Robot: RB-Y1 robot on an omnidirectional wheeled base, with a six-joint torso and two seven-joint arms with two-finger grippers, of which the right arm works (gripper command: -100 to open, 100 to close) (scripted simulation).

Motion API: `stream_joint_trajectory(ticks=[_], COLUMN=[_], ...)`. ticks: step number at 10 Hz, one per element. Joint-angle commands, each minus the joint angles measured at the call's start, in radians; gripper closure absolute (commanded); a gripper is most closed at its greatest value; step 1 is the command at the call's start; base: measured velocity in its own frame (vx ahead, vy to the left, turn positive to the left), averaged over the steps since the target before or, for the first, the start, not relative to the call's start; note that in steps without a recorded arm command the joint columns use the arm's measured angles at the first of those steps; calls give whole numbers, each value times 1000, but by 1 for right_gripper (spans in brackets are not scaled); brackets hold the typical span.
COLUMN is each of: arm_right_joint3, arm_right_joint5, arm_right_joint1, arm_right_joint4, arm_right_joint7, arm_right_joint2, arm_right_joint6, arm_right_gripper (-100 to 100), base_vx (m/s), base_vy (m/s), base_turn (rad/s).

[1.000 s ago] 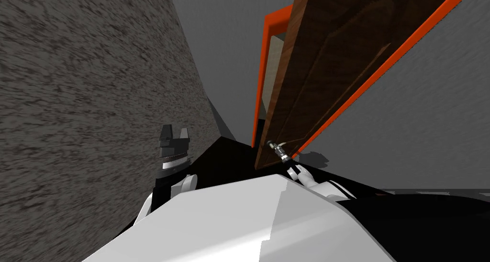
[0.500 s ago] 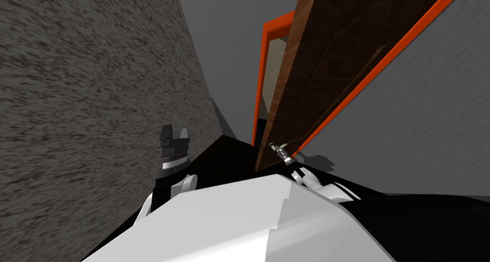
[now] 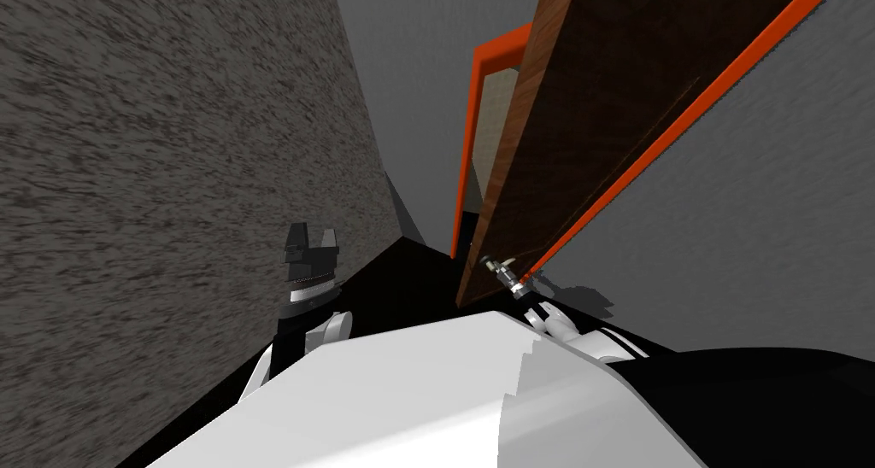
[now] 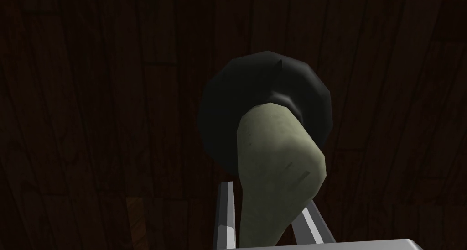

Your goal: Pull the door open

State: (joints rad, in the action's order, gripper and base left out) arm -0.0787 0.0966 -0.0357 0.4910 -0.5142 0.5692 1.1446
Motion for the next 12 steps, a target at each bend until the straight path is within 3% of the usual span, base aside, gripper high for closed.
stream_joint_trajectory(ticks=[1,8,9,12], arm_right_joint3=[-2,-4,-8,-8], arm_right_joint5=[3,8,10,11], arm_right_joint1=[7,34,30,33], arm_right_joint4=[-12,-27,-33,-54], arm_right_joint7=[-2,-15,-16,-18], arm_right_joint2=[5,26,20,25], arm_right_joint6=[24,84,80,109], arm_right_gripper=[100,100,100,100], base_vx=[-197,-187,-84,-165], base_vy=[-92,-107,-35,-69], base_turn=[160,156,32,163])
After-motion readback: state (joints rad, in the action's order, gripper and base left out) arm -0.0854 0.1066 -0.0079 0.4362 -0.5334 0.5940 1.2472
